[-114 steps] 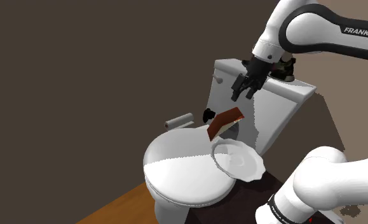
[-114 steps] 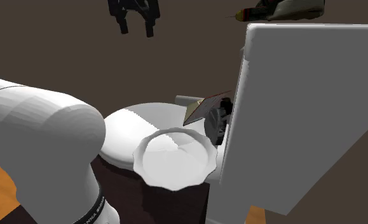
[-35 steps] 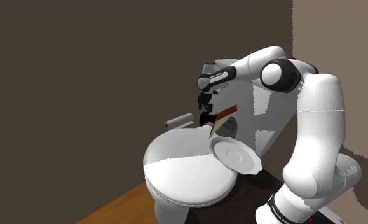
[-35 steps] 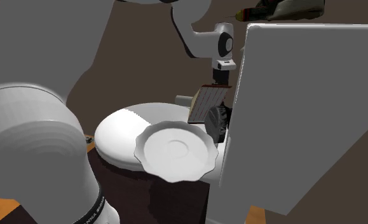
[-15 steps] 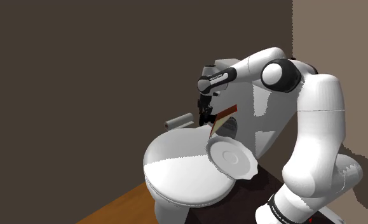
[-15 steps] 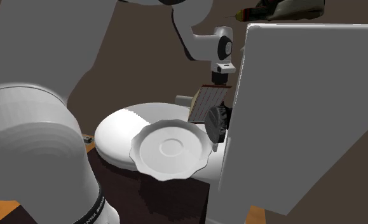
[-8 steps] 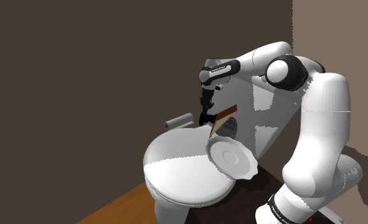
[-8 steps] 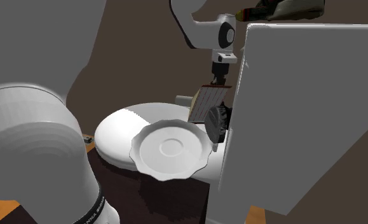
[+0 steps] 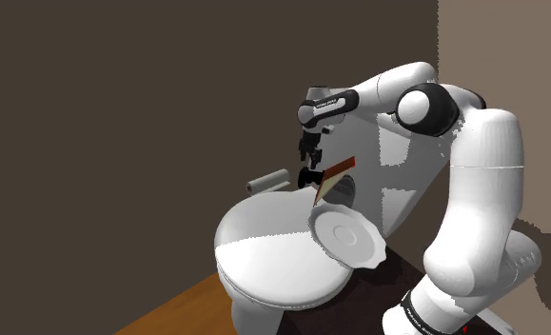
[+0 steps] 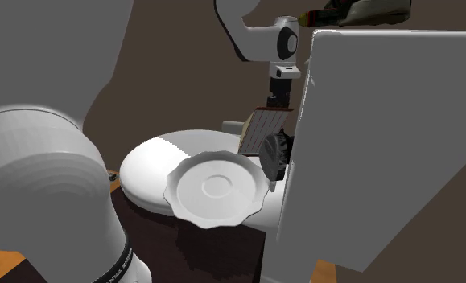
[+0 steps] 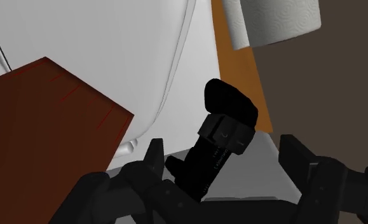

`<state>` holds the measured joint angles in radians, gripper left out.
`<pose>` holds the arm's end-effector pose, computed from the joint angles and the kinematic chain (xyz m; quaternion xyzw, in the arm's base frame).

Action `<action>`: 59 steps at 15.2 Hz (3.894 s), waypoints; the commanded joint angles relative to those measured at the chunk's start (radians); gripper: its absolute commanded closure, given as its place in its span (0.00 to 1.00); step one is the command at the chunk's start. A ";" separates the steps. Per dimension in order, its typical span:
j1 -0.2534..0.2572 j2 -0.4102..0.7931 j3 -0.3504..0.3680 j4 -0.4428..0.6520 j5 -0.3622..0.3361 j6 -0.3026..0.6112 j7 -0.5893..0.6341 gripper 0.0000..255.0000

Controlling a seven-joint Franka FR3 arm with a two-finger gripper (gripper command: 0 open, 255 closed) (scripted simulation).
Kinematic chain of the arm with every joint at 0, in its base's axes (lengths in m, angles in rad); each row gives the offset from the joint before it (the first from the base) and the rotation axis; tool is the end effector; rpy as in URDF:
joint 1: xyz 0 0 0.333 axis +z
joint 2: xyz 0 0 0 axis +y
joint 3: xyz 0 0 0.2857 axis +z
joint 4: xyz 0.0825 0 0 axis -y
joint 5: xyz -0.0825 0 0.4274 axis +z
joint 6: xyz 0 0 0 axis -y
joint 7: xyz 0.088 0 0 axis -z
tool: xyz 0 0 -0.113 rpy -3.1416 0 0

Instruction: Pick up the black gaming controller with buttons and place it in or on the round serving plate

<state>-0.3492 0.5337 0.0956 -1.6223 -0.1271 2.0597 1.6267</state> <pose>0.6699 -0.1866 0.2503 0.6103 -0.7902 -0.0169 0.0527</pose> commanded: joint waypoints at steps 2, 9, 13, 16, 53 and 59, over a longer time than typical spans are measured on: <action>-0.007 0.047 -0.021 0.008 -0.018 0.040 0.021 0.00; -0.023 0.082 -0.008 -0.017 -0.035 0.098 0.032 0.00; -0.033 0.082 0.004 -0.016 -0.044 0.097 0.037 0.00; -0.037 0.083 0.009 -0.016 -0.047 0.096 0.039 0.00; 0.176 -0.074 -0.246 0.109 0.107 -0.179 -0.070 1.00; 0.215 -0.327 -0.246 -0.243 0.070 -0.080 -0.023 1.00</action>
<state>-0.1357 0.2464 -0.1476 -1.8078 -0.0508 1.9653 1.6003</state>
